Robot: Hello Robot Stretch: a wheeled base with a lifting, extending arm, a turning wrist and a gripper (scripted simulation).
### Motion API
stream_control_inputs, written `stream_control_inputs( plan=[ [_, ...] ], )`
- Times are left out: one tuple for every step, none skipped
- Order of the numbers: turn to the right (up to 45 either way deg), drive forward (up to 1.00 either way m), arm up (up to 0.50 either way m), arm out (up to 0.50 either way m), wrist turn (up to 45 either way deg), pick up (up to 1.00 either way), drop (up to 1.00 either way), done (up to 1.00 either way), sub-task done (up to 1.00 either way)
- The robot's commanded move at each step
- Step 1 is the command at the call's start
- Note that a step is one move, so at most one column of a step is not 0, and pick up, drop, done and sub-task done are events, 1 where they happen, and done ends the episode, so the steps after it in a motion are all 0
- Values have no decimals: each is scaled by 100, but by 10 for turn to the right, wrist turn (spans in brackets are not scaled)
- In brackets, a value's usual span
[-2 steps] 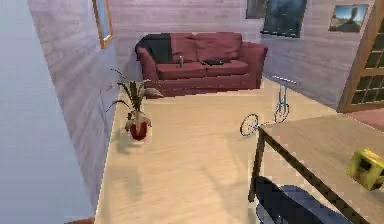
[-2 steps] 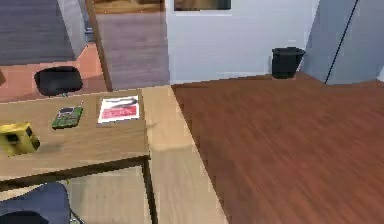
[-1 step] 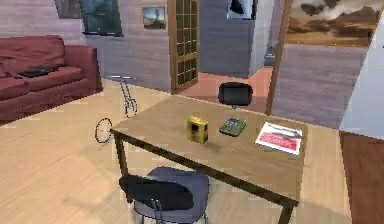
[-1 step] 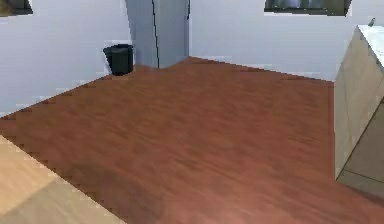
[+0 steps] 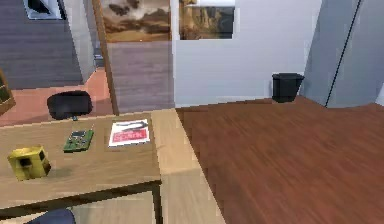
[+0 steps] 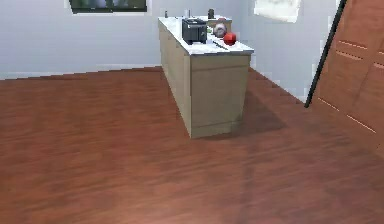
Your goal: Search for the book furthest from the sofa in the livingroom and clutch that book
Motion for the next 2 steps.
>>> stream_control_inputs(
  plan=[
    [240,0,0,0,0,0,0,0,0],
    [0,75,0,0,0,0,0,0,0]
  ],
)
